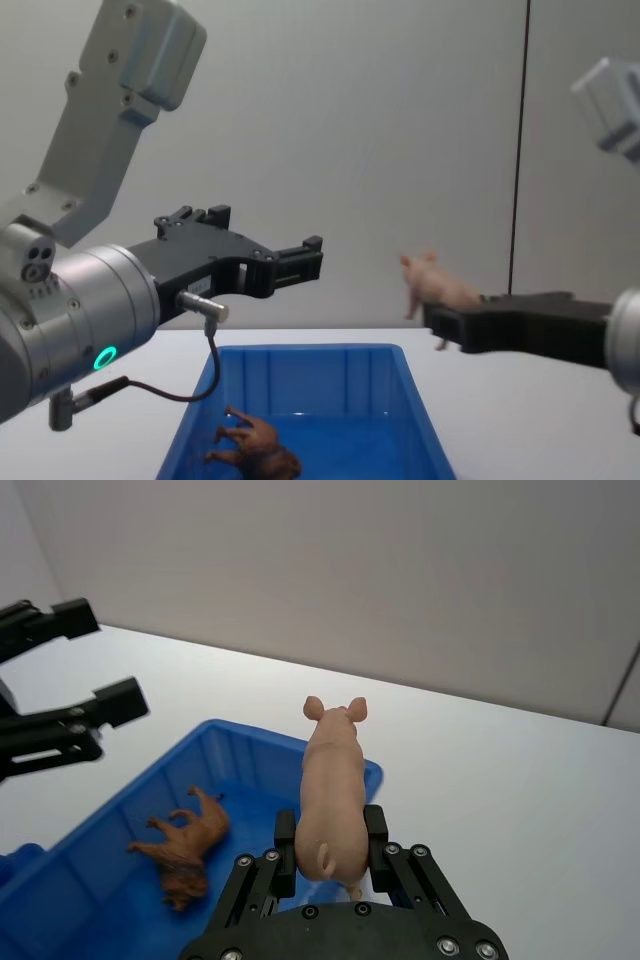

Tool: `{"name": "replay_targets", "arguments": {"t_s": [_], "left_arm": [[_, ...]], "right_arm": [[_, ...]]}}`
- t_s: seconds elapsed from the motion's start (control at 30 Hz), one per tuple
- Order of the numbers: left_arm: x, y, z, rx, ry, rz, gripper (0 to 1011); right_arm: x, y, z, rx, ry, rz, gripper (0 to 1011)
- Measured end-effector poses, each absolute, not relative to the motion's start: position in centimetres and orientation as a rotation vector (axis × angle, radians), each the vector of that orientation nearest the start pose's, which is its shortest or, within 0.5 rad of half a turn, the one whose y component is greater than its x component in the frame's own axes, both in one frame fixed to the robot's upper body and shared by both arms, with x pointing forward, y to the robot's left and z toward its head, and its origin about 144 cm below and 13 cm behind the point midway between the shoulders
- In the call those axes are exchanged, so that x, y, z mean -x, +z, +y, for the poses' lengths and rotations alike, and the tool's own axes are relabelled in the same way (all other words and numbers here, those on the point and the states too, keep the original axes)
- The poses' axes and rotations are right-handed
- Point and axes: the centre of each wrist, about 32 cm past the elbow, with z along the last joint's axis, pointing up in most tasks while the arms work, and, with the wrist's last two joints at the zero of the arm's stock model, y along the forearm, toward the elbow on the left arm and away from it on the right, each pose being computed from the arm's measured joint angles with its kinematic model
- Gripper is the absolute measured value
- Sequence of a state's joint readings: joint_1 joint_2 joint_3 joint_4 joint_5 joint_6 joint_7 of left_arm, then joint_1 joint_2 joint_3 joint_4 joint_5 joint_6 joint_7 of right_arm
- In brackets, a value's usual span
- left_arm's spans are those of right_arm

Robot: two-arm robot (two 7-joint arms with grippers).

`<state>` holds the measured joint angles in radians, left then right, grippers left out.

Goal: Pick up the two dolls from the table and place them into the box.

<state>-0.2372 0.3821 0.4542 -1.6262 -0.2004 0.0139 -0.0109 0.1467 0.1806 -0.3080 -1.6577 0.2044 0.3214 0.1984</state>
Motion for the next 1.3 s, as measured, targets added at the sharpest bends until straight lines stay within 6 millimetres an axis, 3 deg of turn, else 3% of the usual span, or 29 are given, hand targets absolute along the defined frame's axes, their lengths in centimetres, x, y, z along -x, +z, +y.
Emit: {"name": "replay_targets", "arguments": {"t_s": [0.33, 0.57, 0.73, 0.9, 1.0, 1.3], "left_arm": [[-49.2, 120.4, 19.8, -0.061, 1.124, -0.268, 1003], [-49.2, 120.4, 19.8, -0.061, 1.124, -0.268, 1003], [-49.2, 120.4, 19.8, -0.061, 1.124, -0.268, 1003], [-49.2, 120.4, 19.8, -0.061, 1.124, -0.268, 1003], [-49.2, 120.4, 19.8, -0.061, 1.124, -0.268, 1003], [-49.2, 120.4, 19.8, -0.061, 1.124, -0.268, 1003]], "right_arm": [[-50.1, 120.9, -15.9, 0.131, -0.959, 0.165, 405], [-50.8, 120.8, -15.2, 0.135, -0.93, 0.195, 670], [-51.0, 120.7, -15.2, 0.132, -0.923, 0.194, 803], [-51.1, 120.5, -16.2, 0.127, -0.933, 0.169, 960], [-51.0, 120.3, -17.2, 0.126, -0.944, 0.152, 1001], [-50.2, 119.7, -20.4, 0.131, -0.976, 0.107, 1001]]}}
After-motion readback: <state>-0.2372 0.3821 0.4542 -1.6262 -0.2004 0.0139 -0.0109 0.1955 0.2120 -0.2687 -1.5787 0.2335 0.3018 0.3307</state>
